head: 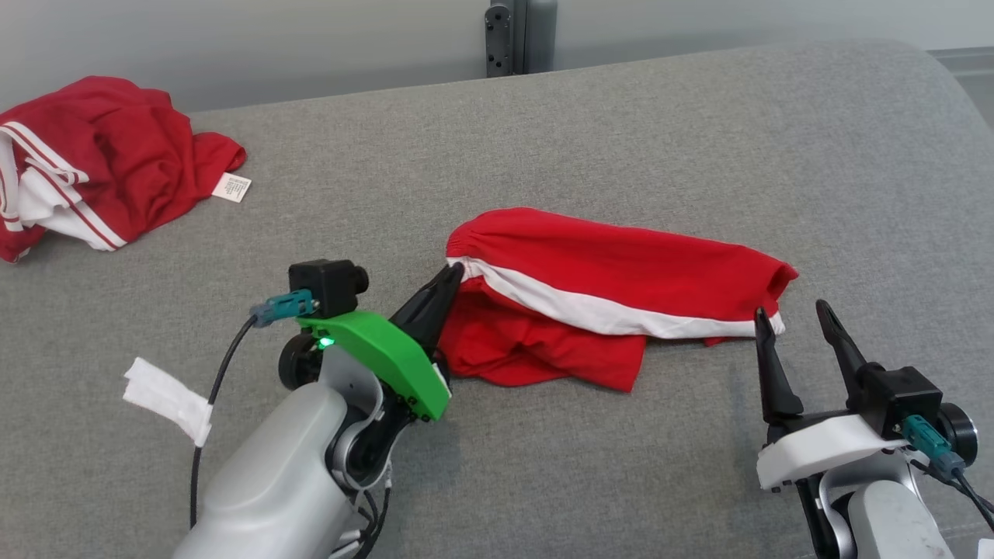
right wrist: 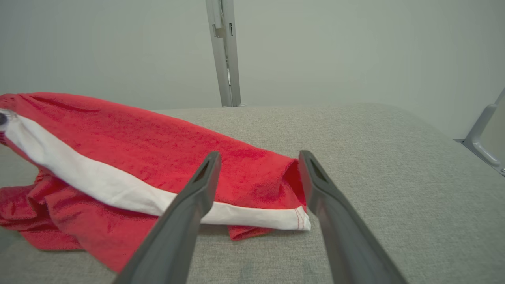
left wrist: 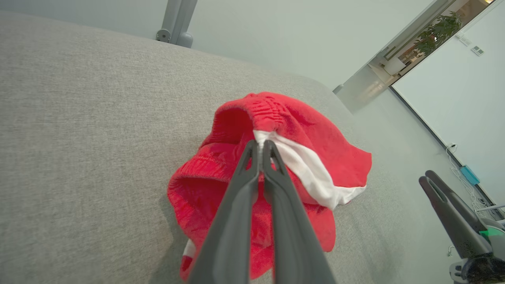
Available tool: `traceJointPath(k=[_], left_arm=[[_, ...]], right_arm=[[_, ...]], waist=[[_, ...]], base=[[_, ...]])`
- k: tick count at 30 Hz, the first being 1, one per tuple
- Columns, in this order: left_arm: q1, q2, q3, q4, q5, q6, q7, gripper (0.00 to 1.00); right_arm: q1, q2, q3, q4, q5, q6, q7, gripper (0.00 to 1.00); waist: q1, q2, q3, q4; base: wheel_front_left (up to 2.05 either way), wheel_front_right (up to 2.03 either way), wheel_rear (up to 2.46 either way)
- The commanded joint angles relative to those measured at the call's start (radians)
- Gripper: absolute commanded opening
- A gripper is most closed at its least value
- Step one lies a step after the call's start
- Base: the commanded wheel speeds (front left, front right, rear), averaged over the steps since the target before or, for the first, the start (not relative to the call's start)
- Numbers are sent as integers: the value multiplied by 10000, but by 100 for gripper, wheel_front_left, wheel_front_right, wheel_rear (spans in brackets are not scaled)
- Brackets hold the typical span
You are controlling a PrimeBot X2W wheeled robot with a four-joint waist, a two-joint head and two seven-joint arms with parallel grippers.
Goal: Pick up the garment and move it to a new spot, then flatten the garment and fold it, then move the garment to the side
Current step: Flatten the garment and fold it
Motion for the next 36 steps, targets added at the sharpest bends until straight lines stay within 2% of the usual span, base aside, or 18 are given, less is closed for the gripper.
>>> traceJointPath(k=[1,7,15,28,29,30,33,34,36], left_arm=[[239,210,70,-104,174,126,-225,0],[740,545,155,-253,310,447,-618,0],[665,593,223,-74,420,594,-890,0],[355,530,188,142,426,480,-918,0],[338,534,188,148,420,473,-920,0],[321,537,186,156,415,473,-920,0],[295,555,183,167,401,476,-914,0],[290,565,185,166,396,474,-912,0],[283,588,191,156,380,472,-906,0]], right_arm=[[77,-31,-141,141,-104,1,-32,100],[-2,-26,-728,960,-816,1,-32,100],[-693,-127,-1032,2175,-1360,1,-32,100],[-2089,-334,-247,4264,-1367,-1,-32,100],[-2142,-324,-174,4395,-1339,1,-32,93],[-2209,-316,-115,4518,-1300,1,-31,82],[-2355,-307,50,4806,-1195,1,-31,66],[-2391,-303,103,4899,-1148,1,-31,51],[-2492,-310,174,5067,-1092,-1,-29,46]], waist=[[0,0,1,85],[0,0,107,307],[0,0,311,361],[0,0,625,526],[0,0,635,540],[0,0,645,553],[0,0,669,574],[0,0,676,575],[0,0,692,573]], base=[[0,0,0],[0,0,0],[0,0,0],[0,0,0],[0,0,0],[0,0,0],[0,0,0],[0,0,0],[0,0,0]])
